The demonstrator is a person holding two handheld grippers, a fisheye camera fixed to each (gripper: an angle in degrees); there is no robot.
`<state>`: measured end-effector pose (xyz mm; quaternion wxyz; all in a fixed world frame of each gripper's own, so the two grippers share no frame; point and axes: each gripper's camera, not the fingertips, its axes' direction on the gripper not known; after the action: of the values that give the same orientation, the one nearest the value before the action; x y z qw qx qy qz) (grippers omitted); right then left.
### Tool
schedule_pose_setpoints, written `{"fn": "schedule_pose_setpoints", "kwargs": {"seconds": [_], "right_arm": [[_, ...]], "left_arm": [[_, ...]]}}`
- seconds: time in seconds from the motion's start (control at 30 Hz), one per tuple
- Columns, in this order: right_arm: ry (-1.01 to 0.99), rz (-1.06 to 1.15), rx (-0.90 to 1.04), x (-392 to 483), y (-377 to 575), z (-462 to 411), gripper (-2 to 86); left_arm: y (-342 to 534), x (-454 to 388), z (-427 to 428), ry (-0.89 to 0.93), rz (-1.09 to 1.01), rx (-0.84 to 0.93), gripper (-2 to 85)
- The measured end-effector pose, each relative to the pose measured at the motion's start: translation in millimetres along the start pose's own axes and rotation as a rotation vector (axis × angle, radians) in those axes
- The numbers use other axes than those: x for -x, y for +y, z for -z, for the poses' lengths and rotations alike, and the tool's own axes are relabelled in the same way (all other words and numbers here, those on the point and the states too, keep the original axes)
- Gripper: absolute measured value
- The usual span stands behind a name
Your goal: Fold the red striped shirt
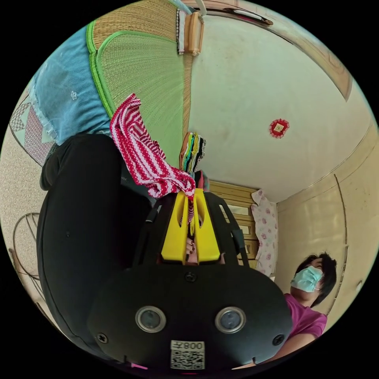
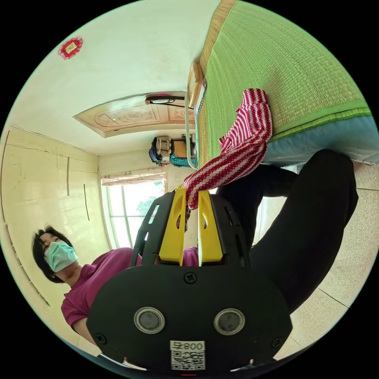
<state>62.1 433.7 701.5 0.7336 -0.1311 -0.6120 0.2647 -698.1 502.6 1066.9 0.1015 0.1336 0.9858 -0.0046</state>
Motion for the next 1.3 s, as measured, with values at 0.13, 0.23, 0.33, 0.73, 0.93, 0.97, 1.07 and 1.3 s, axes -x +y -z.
{"fn": "schedule_pose_setpoints", "kwargs": {"seconds": [0.13, 0.23, 0.33, 0.73, 0.93, 0.97, 1.07, 1.3], "right_arm": [[-0.020, 0.048, -0.015, 18, 18, 11, 4.0], [-0.032, 0.091, -0.030, 34, 34, 21, 3.9], [-0.038, 0.130, -0.046, 50, 50, 33, 3.9], [-0.085, 0.260, -0.131, 114, 96, 98, 3.4], [-0.115, 0.301, -0.198, 139, 100, 148, 3.0], [-0.117, 0.304, -0.212, 143, 98, 160, 3.0], [-0.135, 0.307, -0.245, 151, 86, 193, 2.9], [-0.105, 0.324, -0.285, 183, -7, 287, 3.0]], "left_arm": [[12, 8, -19, 0.045, -0.039, 0.006, 2.6], [19, 15, -36, 0.072, -0.072, 0.013, 2.6], [22, 26, -54, 0.097, -0.103, 0.021, 2.5], [-2, 97, -168, 0.180, -0.183, 0.093, 2.5], [-44, 147, -259, 0.174, -0.200, 0.168, 2.4], [-56, 159, -281, 0.169, -0.200, 0.183, 2.4], [-92, 188, -341, 0.145, -0.212, 0.215, 2.5], [-207, 268, -497, 0.126, -0.233, 0.267, 2.5]]}}
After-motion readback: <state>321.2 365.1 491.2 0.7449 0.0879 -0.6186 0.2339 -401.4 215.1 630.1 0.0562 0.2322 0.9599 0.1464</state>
